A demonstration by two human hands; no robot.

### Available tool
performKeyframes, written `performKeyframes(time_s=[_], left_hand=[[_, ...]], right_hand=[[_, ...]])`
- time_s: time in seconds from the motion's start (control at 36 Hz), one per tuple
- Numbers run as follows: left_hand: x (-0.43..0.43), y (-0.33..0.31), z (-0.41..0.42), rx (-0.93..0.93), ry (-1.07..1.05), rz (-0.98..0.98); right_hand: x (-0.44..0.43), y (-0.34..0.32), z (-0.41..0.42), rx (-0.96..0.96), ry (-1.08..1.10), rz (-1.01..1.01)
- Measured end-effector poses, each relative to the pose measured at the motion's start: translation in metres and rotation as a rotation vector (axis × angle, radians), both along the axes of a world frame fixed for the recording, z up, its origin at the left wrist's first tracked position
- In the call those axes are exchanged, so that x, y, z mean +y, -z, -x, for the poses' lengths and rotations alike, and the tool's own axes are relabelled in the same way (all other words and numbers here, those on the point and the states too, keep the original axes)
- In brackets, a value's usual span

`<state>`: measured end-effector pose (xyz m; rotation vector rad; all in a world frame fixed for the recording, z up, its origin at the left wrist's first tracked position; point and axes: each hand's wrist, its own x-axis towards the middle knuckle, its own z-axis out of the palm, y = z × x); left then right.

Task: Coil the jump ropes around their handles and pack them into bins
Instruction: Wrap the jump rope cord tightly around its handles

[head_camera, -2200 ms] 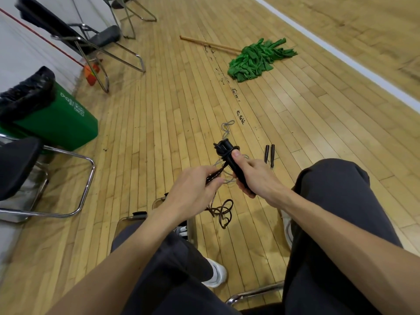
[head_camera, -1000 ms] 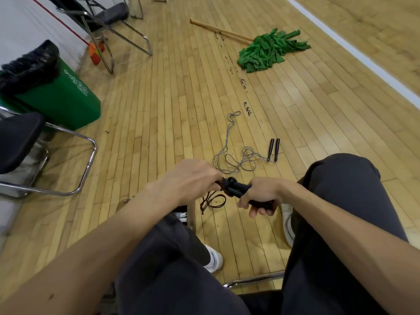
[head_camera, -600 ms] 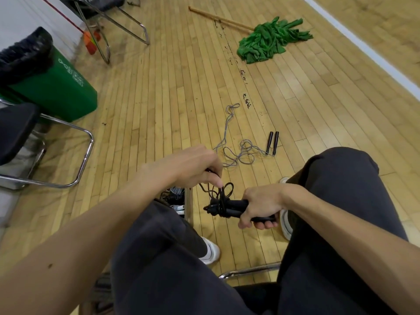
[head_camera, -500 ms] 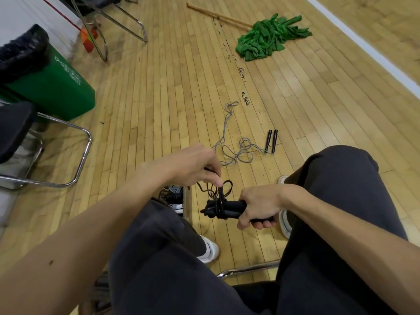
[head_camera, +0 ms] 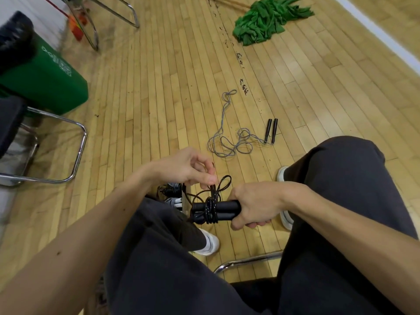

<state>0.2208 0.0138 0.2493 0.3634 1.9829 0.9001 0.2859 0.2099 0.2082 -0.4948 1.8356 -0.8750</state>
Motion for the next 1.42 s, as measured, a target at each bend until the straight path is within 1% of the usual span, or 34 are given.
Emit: performKeyframes(time_s=[0.17, 0.28, 0.39, 0.5, 0.56, 0.61, 0.69, 0.83, 0.92, 1.06, 1.22, 1.42], left_hand=[[-0.005, 0.018, -0.007, -0.115, -0.164, -0.079], [-0.004, 0.033, -0.013, -0.218, -0.279, -0.197], [-0.002, 0.046, -0.015, -0.288, -0.327, -0.348], [-0.003, 0.054, -0.019, -0.299, -0.357, -0.381], [0.0, 0.056, -0.023, -0.318, -0.43, -0.403], [0.002, 0.06, -0.03, -0.326, -0.548, -0.38], [0.004, 0.058, -0.037, -0.368, -0.593, -0.379], [0.011, 0.054, -0.04, -0.269, -0.617, -0.399], [0.011, 0.052, -0.043, -0.187, -0.647, -0.358], [0.015, 0.046, -0.05, -0.136, -0.714, -0.391], [0.015, 0.044, -0.061, -0.047, -0.681, -0.339], [0.01, 0.046, -0.071, 0.092, -0.53, -0.189]], right_hand=[[0.0, -0.004, 0.001, 0.042, 0.017, 0.08], [0.002, -0.009, 0.001, 0.063, 0.057, 0.136], [0.008, -0.015, 0.004, 0.051, 0.106, 0.219], [0.01, -0.016, 0.006, 0.001, 0.168, 0.27], [0.011, -0.015, 0.008, -0.013, 0.214, 0.289], [0.013, -0.015, 0.011, -0.023, 0.254, 0.324], [0.015, -0.015, 0.014, -0.024, 0.308, 0.382], [0.015, -0.01, 0.019, -0.029, 0.4, 0.434], [0.014, -0.007, 0.021, -0.011, 0.457, 0.427], [0.014, -0.002, 0.026, 0.025, 0.548, 0.397], [0.016, 0.004, 0.03, 0.096, 0.689, 0.347], [0.022, 0.008, 0.031, 0.158, 0.765, 0.297]])
